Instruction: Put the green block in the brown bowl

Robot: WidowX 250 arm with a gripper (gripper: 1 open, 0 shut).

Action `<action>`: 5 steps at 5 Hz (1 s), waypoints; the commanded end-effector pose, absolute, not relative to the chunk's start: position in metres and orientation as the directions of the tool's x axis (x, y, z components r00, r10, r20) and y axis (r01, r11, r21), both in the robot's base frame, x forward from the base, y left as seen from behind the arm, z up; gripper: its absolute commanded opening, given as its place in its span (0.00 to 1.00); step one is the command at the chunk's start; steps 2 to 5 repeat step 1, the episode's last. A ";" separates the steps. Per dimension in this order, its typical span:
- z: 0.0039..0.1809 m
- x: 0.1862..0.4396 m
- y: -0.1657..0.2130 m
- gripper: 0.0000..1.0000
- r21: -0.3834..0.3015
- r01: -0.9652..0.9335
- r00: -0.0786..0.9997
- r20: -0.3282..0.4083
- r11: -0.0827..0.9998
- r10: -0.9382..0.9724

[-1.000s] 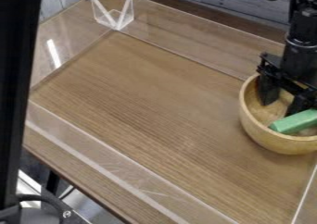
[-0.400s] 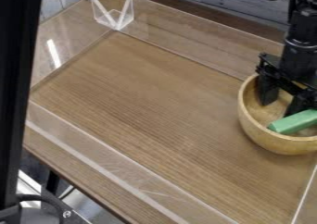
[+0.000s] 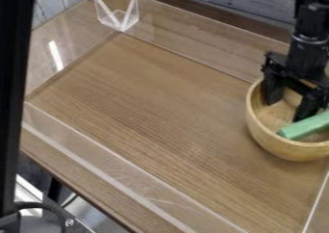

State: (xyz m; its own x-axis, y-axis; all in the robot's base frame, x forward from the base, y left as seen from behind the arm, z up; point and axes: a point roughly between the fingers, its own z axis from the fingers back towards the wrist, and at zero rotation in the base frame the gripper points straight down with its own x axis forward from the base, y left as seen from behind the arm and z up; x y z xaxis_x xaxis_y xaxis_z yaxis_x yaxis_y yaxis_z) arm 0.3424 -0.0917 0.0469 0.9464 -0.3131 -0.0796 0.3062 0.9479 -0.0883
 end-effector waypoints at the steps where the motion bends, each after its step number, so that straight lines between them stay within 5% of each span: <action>1: 0.083 0.352 -0.088 1.00 -0.080 0.290 0.957 0.022 0.954 -0.289; 5: 0.083 0.352 -0.088 1.00 -0.080 0.290 0.957 0.022 0.954 -0.289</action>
